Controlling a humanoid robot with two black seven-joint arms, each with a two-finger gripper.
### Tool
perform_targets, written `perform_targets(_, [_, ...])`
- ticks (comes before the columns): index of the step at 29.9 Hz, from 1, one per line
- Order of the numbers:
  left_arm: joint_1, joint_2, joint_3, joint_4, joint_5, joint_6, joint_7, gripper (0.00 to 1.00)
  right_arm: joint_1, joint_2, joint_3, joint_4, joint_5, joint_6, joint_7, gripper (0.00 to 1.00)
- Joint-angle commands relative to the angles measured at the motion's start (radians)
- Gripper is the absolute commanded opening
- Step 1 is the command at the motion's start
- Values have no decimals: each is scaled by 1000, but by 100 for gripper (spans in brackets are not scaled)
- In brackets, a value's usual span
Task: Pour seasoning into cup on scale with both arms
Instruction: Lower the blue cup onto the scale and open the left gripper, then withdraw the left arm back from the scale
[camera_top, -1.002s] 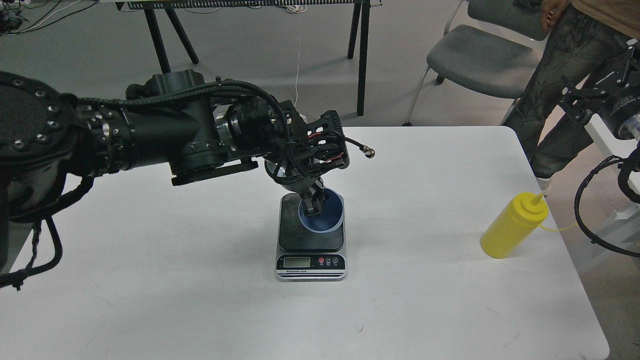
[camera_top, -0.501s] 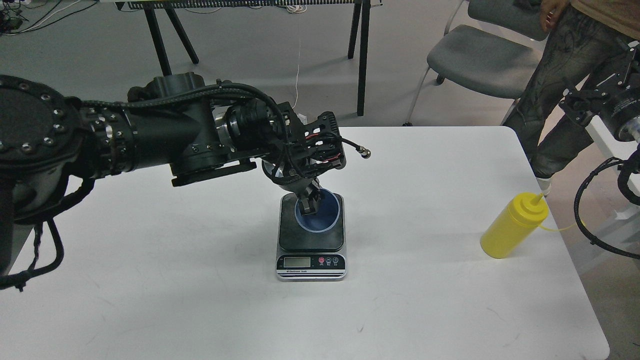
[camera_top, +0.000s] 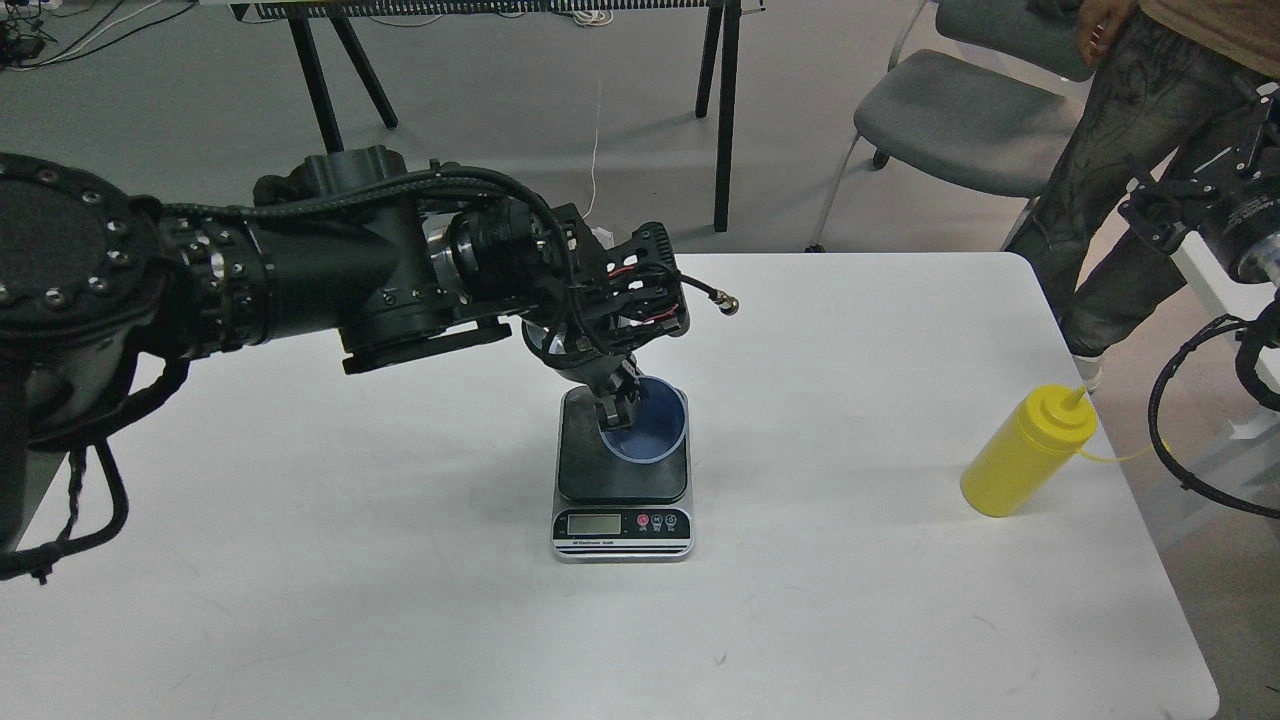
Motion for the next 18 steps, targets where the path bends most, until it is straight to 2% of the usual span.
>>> perform_targets(1, [-1,-2,-5,11,-4,0,0,37,0,0,0,1,0,0,0,100])
perform_targets(10, [-4,7,-10,13,-13,0,0,38,0,0,0,0,0,0,0,100])
perform_targets(18, [-18,-1,-22,91,-114,0,0,41,0,0,0,1,0,0,0,100])
